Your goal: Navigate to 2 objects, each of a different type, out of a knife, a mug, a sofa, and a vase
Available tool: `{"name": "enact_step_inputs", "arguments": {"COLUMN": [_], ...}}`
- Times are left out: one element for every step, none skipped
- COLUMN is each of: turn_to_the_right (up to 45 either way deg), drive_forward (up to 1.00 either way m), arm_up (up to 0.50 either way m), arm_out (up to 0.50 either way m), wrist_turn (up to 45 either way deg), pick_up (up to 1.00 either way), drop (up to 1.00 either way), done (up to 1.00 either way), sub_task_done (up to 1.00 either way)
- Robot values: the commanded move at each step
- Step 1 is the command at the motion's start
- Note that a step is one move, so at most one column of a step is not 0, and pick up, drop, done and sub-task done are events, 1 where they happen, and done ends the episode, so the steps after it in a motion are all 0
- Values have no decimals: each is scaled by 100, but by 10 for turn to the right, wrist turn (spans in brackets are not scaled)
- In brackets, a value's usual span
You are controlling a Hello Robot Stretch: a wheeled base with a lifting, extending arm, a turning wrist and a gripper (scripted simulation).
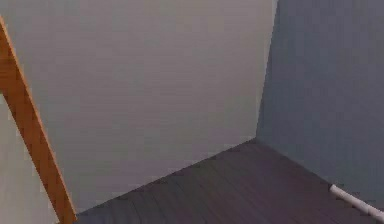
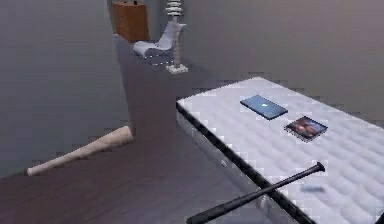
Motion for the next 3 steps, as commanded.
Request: {"name": "enact_step_inputs", "arguments": {"turn_to_the_right": [0, 450, 450], "drive_forward": [30, 0, 0], "arm_up": [0, 0, 0], "arm_out": [0, 0, 0], "wrist_turn": [0, 0, 0], "pick_up": [0, 0, 0], "drop": [0, 0, 0], "done": [0, 0, 0], "sub_task_done": [0, 0, 0]}}
